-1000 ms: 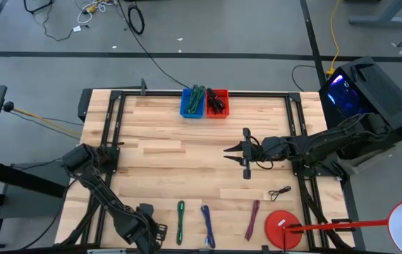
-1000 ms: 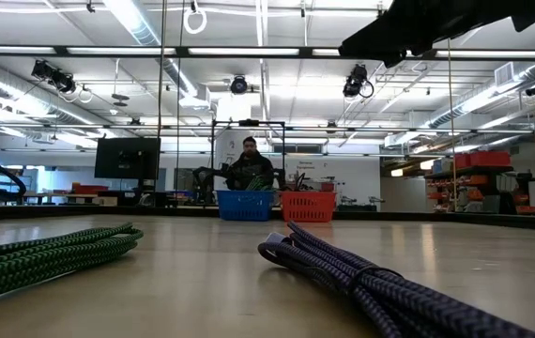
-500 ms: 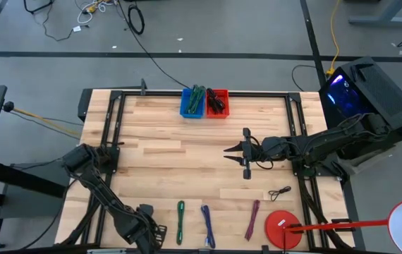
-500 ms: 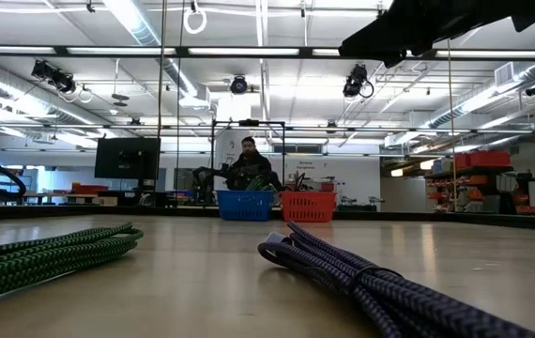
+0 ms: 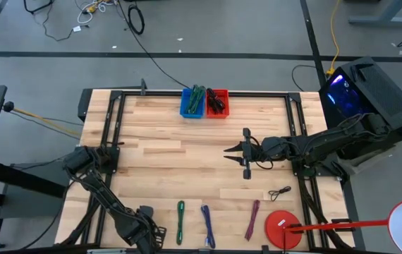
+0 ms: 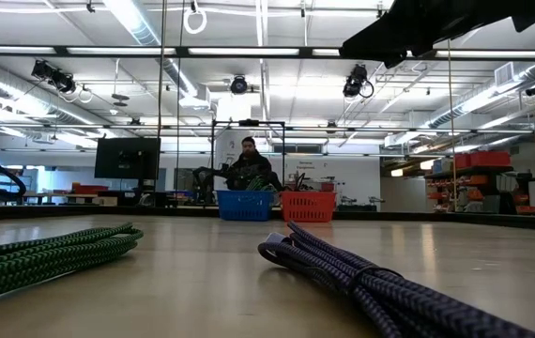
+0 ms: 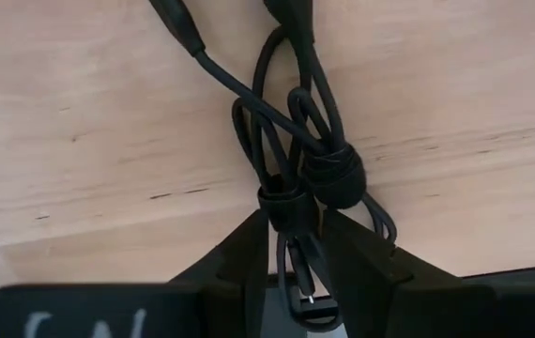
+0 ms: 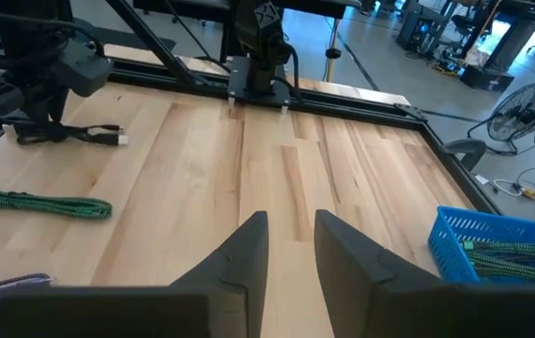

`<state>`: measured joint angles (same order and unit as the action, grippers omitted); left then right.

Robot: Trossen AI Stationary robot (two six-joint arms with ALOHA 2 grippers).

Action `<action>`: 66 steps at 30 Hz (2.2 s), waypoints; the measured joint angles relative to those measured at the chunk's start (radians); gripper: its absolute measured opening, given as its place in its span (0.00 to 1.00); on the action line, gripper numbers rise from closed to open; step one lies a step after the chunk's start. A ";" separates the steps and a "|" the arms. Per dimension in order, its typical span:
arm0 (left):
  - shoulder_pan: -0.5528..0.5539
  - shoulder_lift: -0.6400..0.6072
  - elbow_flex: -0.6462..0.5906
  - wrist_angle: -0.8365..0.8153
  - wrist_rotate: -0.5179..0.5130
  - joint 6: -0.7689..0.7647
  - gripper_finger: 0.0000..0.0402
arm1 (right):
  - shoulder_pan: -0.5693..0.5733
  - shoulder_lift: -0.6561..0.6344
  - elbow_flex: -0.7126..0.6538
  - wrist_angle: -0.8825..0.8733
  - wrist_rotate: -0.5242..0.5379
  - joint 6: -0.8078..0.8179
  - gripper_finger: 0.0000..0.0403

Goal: Pick & Place USB Port
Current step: Put the black charger cable into the red bin

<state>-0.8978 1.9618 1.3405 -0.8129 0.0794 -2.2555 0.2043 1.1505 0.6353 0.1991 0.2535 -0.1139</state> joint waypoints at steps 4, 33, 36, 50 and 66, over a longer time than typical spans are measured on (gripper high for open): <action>-0.004 0.016 0.002 -0.008 0.006 0.000 0.27 | 0.000 0.000 0.000 0.000 0.000 0.000 0.23; 0.021 -0.107 0.030 -0.426 -0.030 0.102 0.06 | -0.006 0.000 0.000 -0.009 0.000 0.000 0.23; 0.023 -0.134 0.062 -0.454 -0.189 0.118 0.06 | -0.012 0.000 0.000 -0.015 0.000 0.000 0.23; 0.172 -0.194 0.186 -0.756 -0.631 0.400 0.06 | -0.021 0.000 0.000 -0.025 0.000 0.006 0.23; 0.513 -0.428 0.168 -0.578 -1.005 1.173 0.06 | -0.033 0.000 -0.001 0.065 0.103 0.045 0.23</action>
<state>-0.3845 1.5335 1.5089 -1.3906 -0.9257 -1.0822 0.1716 1.1506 0.6346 0.2642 0.3562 -0.0689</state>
